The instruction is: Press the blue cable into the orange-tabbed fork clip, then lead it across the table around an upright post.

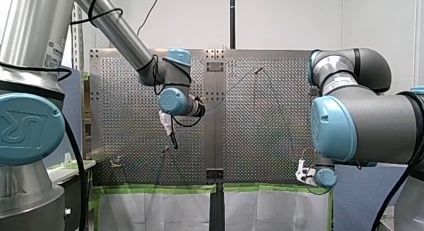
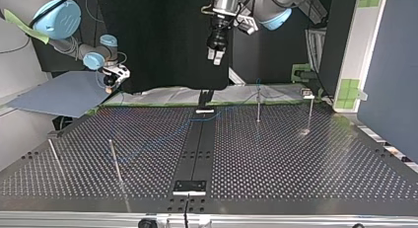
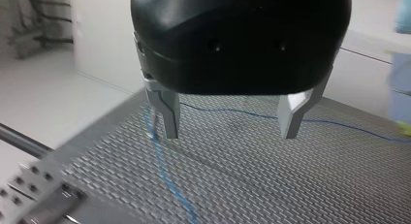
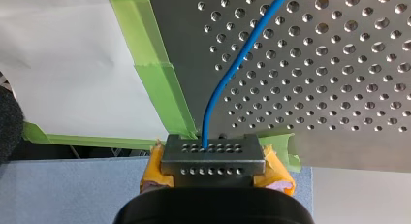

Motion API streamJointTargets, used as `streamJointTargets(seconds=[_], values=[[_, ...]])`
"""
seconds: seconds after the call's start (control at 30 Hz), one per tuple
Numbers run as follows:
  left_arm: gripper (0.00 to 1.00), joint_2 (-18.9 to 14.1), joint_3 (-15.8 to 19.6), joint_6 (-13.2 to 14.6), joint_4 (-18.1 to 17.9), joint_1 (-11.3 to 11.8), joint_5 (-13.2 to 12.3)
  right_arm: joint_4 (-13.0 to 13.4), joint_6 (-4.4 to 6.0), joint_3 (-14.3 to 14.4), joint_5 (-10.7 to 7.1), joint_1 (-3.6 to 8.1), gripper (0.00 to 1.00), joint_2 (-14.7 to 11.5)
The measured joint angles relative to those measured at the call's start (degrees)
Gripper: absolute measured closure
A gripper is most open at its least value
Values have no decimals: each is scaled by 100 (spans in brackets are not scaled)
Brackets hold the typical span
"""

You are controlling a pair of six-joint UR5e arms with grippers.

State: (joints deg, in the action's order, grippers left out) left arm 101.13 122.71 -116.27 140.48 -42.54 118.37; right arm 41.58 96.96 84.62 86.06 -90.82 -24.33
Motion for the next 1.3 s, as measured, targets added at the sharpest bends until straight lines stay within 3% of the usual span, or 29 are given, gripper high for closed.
streamJointTargets(seconds=[0.23,0.87,1.07,1.3], values=[[0,318,417,88,-420,45,5,0,0,2,-4,0,100,0],[0,348,1422,879,-1435,337,34,-8,8,4,-119,-2,100,0],[0,348,1444,1179,-1671,465,-89,-20,3,4,-161,-2,100,-1],[0,347,1334,1243,-1694,556,-395,-67,1,1,-175,2,100,-1]])
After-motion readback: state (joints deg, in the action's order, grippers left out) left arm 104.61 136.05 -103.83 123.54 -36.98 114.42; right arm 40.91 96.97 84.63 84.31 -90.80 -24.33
